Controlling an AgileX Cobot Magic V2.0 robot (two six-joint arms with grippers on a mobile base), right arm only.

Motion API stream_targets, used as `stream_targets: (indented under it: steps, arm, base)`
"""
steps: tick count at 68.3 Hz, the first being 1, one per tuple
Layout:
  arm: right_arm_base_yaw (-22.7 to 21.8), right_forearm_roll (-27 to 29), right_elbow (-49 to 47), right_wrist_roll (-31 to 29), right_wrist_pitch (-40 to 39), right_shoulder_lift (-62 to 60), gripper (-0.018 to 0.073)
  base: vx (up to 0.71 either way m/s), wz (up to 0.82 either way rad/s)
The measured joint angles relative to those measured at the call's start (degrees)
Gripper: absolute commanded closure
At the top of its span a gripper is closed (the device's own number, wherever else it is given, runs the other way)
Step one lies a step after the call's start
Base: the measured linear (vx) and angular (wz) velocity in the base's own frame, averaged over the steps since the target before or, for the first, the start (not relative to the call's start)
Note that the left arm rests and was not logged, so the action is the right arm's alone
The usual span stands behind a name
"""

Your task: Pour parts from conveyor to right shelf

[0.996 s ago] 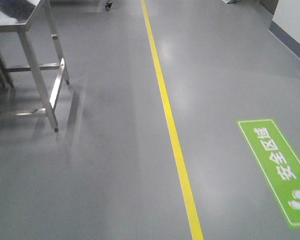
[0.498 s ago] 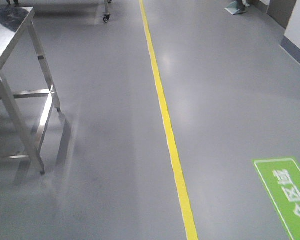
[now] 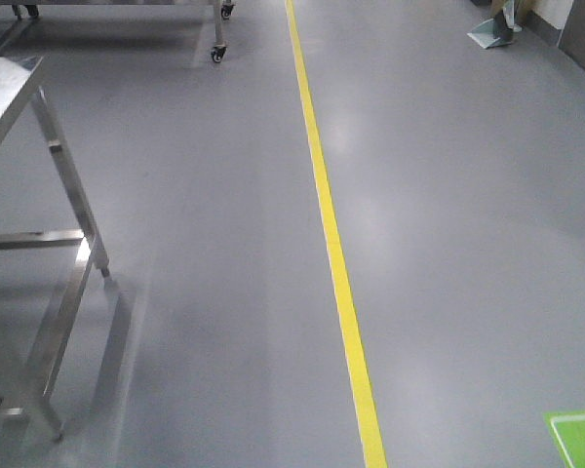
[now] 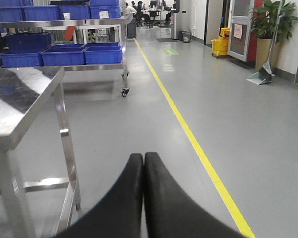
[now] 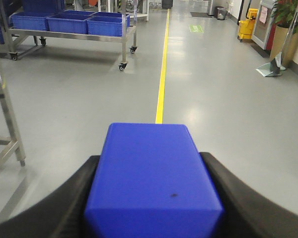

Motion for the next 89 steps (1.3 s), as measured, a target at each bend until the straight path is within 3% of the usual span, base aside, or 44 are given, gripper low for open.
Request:
stream_targets:
  steps: [89]
  arm:
    - [0.0, -0.1, 0.0, 0.0, 0.1, 0.0, 0.0562]
  base:
    - [0.74, 0.07]
